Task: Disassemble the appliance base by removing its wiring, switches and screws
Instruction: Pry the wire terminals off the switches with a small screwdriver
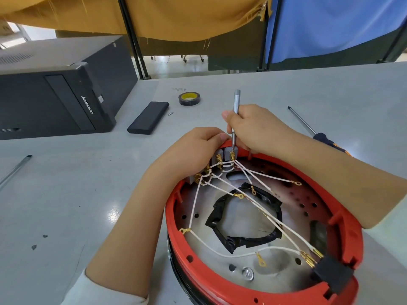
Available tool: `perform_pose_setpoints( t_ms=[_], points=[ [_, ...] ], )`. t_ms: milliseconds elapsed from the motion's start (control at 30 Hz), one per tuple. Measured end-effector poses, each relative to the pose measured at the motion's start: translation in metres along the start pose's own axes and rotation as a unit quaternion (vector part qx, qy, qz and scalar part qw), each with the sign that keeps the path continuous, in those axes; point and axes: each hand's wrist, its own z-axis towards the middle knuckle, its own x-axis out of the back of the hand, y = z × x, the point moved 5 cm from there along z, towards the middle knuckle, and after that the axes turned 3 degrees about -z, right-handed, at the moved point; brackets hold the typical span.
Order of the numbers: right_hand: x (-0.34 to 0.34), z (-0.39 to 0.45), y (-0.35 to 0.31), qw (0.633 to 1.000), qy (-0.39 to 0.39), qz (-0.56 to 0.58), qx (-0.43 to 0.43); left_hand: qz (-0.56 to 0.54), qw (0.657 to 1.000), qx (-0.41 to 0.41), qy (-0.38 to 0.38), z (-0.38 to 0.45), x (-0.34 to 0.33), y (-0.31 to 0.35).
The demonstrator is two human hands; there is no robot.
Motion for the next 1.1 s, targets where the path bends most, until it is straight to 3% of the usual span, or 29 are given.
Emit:
perform_pose_setpoints(
  t_ms=[133, 300, 700, 833, 933, 1100],
  points=[
    [-0.002, 0.001, 0.001, 1.000, -0.009, 0.003, -0.005, 0.008, 1.000, -0.001, 0.002, 0.002, 0.001, -0.001],
    [0.005, -0.014, 0.008, 0.995, 0.050, 0.082, 0.039, -0.009, 1.000, -0.003, 0.003, 0.001, 0.000, -0.002],
    [0.001, -0.007, 0.002, 0.999, 0.013, 0.032, 0.027, 0.000, 1.000, 0.002, -0.003, 0.000, 0.000, 0.000],
    [-0.002, -0.001, -0.003, 0.998, 0.000, -0.055, 0.016, -0.003, 1.000, -0.003, 0.007, 0.002, 0.000, -0.002],
    [-0.004, -0.005, -0.005, 0.983, 0.043, -0.174, 0.040, -0.009, 1.000, -0.005, 0.014, 0.005, 0.001, -0.004],
    [0.005, -0.010, 0.004, 0.998, 0.038, 0.046, 0.010, -0.006, 1.000, -0.011, 0.008, 0.006, 0.001, -0.006]
  ],
)
